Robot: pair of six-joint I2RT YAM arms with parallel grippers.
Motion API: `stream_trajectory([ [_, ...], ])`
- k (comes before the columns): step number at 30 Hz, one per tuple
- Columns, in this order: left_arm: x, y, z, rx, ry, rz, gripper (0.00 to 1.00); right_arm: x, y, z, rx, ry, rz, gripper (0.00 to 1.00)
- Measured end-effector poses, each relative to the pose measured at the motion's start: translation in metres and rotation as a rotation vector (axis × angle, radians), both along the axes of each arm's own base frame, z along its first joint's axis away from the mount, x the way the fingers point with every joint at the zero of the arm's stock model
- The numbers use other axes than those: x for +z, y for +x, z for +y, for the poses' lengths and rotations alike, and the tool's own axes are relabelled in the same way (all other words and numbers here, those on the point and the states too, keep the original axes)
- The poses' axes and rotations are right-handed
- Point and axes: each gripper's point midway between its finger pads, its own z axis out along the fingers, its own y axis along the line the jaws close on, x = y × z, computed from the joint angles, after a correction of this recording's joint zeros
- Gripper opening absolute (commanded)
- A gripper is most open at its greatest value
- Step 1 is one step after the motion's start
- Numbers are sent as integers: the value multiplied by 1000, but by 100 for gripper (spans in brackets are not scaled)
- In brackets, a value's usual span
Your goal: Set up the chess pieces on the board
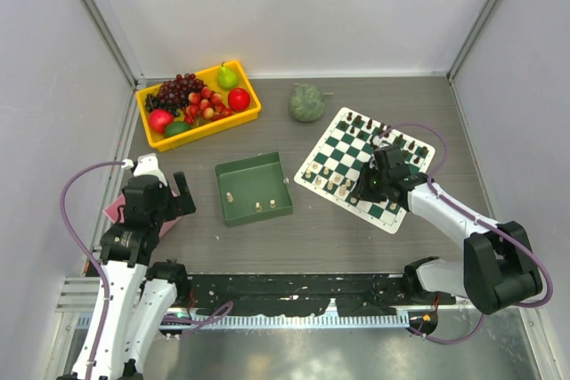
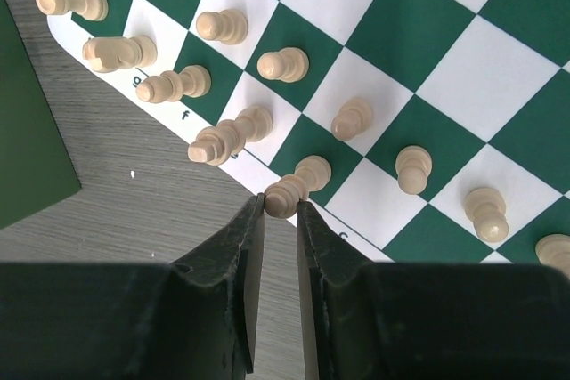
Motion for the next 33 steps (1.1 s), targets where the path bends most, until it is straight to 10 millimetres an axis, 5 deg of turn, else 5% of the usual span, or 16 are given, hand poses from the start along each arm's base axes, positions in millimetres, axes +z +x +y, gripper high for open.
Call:
stream_trajectory([
  [9,0,0,0,0,0,0,99,0,3,1,-6,11,-15,28],
  [16,0,0,0,-1,0,0,99,-4,-1,-1,-11,10,-6,43],
  [25,0,0,0,-1,0,0,99,-2,-7,-3,-10,4,5,48],
  [29,0,0,0,-1,0,0,99,11,-8,-6,-14,-3,-11,52],
  [33,0,0,0,-1,-1,0,99,49,1,-6,-17,7,-105,56],
])
